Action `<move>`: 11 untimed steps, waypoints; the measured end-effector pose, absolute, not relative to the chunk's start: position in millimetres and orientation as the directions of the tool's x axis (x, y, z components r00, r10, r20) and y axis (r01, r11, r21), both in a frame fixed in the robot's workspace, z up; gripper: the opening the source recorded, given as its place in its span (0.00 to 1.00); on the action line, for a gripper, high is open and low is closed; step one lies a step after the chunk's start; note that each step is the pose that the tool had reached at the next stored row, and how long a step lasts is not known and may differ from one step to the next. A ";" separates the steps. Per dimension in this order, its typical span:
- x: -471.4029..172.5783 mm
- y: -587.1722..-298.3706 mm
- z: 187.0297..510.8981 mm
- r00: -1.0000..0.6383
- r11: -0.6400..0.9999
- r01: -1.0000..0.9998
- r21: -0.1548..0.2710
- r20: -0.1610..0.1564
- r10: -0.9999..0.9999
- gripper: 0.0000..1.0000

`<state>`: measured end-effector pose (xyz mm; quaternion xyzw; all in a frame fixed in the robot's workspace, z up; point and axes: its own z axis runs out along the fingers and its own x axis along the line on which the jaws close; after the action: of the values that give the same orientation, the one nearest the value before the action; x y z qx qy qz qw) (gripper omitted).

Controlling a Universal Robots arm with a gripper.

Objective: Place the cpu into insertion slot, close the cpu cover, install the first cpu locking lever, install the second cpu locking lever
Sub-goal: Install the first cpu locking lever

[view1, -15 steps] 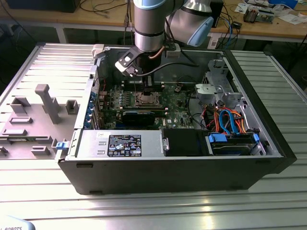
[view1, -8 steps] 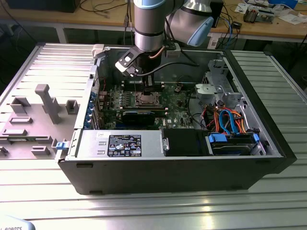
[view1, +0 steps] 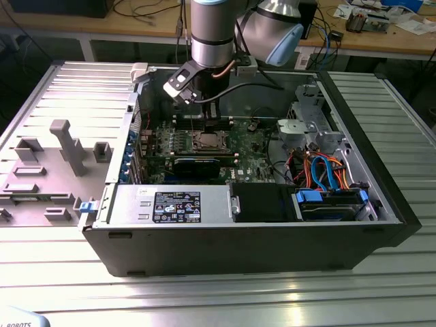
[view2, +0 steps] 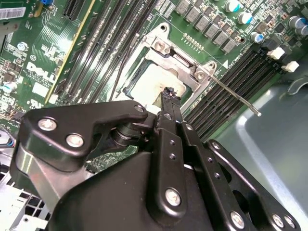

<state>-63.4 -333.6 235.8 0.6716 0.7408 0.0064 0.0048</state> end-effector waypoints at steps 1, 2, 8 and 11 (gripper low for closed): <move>-63.4 -333.7 237.0 -0.098 0.098 0.995 0.016 0.001 0.995 0.12; -63.4 -333.7 238.1 -0.098 0.098 0.995 0.016 0.001 0.995 0.12; -63.4 -333.6 243.6 -0.098 0.098 0.995 0.016 0.001 0.995 0.12; -63.3 -333.6 244.7 -0.098 0.098 0.995 0.016 0.002 0.995 0.12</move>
<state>-63.3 -333.6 244.7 0.6717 0.7408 0.0065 0.0047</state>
